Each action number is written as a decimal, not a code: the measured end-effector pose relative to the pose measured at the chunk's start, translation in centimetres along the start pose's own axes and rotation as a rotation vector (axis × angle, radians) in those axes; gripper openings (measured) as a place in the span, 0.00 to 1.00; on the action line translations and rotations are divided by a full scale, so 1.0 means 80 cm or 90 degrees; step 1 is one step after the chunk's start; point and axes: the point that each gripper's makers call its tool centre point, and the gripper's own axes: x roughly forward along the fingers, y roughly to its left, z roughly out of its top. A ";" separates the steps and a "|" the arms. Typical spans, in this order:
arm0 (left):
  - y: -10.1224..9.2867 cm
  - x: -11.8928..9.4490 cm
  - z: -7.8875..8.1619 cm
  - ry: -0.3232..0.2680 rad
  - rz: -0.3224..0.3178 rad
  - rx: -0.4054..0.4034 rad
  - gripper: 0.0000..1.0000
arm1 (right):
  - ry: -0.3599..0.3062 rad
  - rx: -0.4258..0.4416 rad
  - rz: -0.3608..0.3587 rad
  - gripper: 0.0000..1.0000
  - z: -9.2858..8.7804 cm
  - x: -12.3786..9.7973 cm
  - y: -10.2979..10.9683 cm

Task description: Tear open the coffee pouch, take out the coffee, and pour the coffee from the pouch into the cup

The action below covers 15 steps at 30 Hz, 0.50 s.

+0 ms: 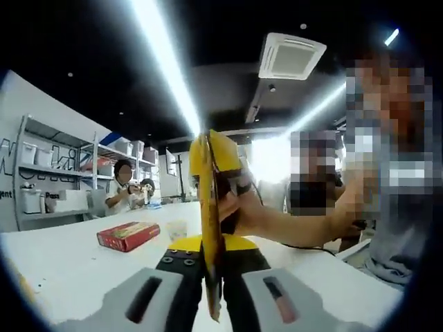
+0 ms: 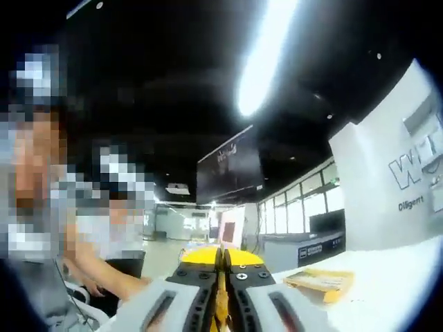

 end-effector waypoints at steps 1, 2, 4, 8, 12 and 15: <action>0.002 -0.001 0.000 0.002 0.004 -0.004 0.10 | -0.004 -0.013 0.006 0.09 0.000 -0.001 0.002; 0.002 -0.001 -0.001 0.004 0.005 -0.003 0.10 | -0.009 -0.009 0.009 0.17 0.001 -0.003 0.000; 0.003 -0.002 -0.001 0.005 0.008 -0.001 0.10 | -0.017 0.004 0.001 0.21 0.006 -0.008 -0.009; 0.002 -0.002 -0.002 0.008 0.011 -0.007 0.10 | -0.048 0.071 0.002 0.13 0.016 -0.023 -0.017; 0.002 -0.001 -0.006 0.015 0.011 -0.011 0.10 | -0.045 0.070 0.007 0.11 0.016 -0.022 -0.013; 0.000 0.000 -0.007 0.021 0.008 -0.012 0.10 | -0.040 0.083 0.028 0.10 0.015 -0.016 -0.005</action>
